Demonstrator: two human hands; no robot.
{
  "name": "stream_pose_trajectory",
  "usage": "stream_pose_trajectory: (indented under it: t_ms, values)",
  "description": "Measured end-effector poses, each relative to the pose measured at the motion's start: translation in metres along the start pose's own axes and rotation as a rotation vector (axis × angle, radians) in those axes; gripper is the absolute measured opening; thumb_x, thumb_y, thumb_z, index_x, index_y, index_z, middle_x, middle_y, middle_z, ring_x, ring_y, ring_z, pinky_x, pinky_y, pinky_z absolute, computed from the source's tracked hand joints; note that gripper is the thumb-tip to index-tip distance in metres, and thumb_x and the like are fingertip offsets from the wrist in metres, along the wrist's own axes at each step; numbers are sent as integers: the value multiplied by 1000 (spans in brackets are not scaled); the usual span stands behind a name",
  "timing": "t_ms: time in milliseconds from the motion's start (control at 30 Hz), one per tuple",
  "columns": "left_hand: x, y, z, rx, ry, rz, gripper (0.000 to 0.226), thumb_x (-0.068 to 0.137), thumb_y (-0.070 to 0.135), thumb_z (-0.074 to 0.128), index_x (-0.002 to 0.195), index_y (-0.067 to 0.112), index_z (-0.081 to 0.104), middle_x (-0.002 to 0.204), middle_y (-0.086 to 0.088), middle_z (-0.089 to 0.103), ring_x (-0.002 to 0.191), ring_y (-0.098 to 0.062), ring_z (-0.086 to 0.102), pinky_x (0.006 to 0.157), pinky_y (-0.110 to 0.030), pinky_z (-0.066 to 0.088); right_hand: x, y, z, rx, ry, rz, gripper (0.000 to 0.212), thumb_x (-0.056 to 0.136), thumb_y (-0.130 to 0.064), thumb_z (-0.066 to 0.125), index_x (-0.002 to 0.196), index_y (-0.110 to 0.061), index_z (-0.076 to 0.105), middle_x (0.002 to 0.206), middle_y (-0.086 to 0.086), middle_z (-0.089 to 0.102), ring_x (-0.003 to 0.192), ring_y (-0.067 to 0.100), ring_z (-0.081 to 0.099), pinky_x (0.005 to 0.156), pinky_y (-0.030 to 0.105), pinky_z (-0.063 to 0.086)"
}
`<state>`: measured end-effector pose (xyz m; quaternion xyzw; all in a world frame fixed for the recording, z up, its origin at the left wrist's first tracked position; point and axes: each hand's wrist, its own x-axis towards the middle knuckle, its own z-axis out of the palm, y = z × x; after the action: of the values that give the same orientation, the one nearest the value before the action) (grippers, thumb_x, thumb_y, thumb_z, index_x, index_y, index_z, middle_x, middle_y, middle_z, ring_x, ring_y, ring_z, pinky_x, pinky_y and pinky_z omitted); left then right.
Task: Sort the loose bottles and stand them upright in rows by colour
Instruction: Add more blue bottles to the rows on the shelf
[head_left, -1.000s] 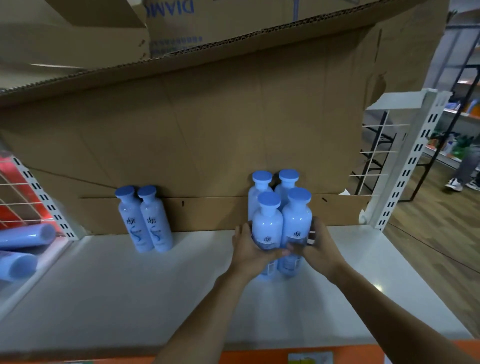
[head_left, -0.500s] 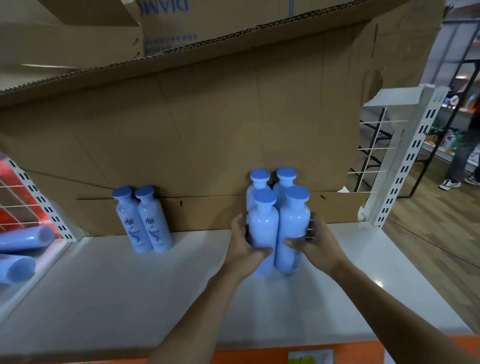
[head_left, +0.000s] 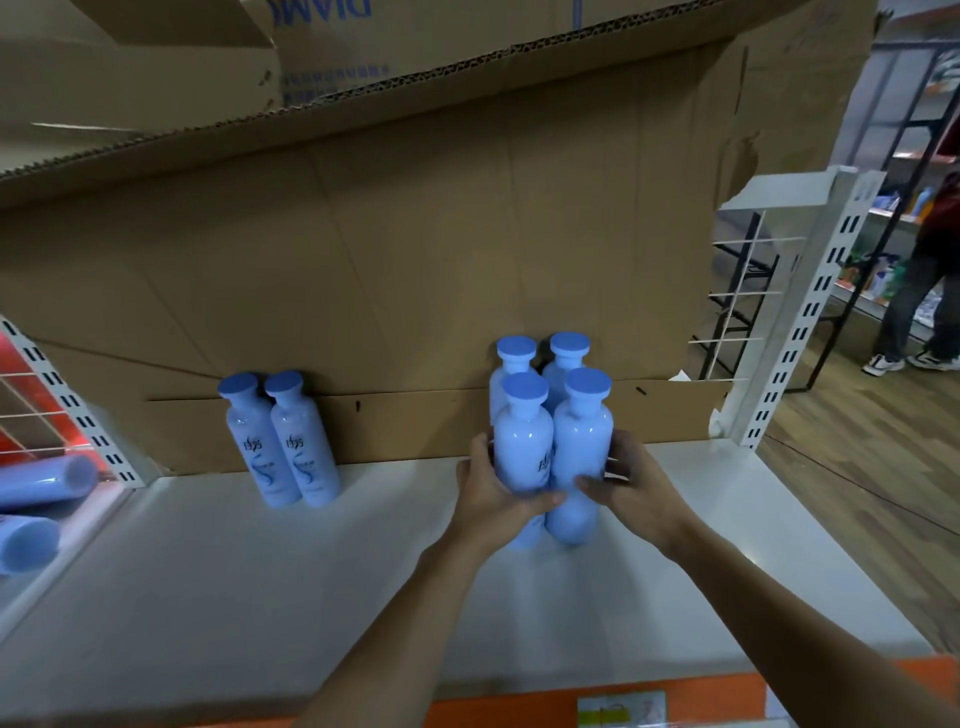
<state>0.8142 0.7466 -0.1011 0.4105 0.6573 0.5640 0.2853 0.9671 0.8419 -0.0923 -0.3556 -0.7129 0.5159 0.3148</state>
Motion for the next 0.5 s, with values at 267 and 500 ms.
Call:
stream_pose_trajectory:
  t_ms: [267, 500]
  values:
    - [-2, -1, -1, 13, 81, 72, 68, 62, 7, 86, 113, 31, 47, 110, 16, 58, 100, 3, 59, 78, -15, 49, 6, -2, 5, -99, 120, -20, 57, 69, -30, 81, 116, -19, 51, 108, -2, 62, 98, 16, 61, 80, 32, 52]
    - [-6, -5, 1, -64, 112, 98, 62, 70, -2, 80, 112, 29, 47, 108, 19, 59, 96, 14, 58, 71, -5, 48, 0, -8, 7, -13, 19, -11, 62, 71, -23, 82, 122, -21, 46, 115, -7, 58, 106, 8, 56, 79, 20, 47]
